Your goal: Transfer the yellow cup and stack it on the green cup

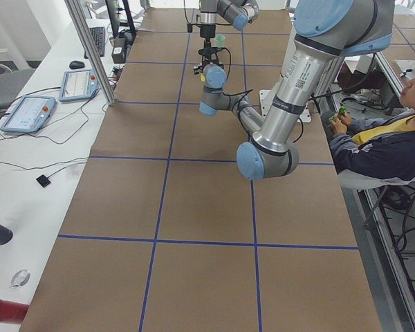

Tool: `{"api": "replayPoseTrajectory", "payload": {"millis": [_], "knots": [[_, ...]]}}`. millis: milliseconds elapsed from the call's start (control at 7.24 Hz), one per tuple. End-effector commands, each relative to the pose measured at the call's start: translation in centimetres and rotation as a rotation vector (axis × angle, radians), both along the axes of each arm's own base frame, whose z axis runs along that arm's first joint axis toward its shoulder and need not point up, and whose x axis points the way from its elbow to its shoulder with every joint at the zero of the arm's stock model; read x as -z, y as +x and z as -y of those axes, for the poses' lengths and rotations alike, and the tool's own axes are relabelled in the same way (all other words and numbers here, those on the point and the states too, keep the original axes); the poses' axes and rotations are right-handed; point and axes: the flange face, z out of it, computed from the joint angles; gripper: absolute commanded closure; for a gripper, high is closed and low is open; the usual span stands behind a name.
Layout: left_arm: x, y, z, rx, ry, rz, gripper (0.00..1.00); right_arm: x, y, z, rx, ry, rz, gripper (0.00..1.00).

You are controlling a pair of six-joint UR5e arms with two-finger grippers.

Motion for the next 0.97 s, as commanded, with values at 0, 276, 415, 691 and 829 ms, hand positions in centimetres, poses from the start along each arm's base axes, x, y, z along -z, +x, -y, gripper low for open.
{"api": "replayPoseTrajectory", "payload": {"millis": [0,276,415,691,829], "knots": [[0.01,-0.01,0.0,0.001,0.0,-0.001,1.0,-0.26,-1.26,0.17,-0.005,0.023,0.011,0.41],[0.01,-0.01,0.0,0.001,0.0,-0.001,1.0,0.19,-1.82,-0.7,0.011,0.035,0.027,0.54],[-0.09,-0.01,-0.02,-0.001,0.0,0.001,1.0,0.29,-1.81,-0.71,0.011,0.037,0.028,0.72],[-0.21,-0.06,-0.05,-0.001,-0.001,0.002,0.89,0.55,-1.59,-0.7,-0.003,0.047,0.03,1.0],[-0.23,-0.12,-0.09,0.0,0.001,0.001,0.76,0.55,-1.5,-0.71,-0.009,0.047,0.03,1.0]]}}
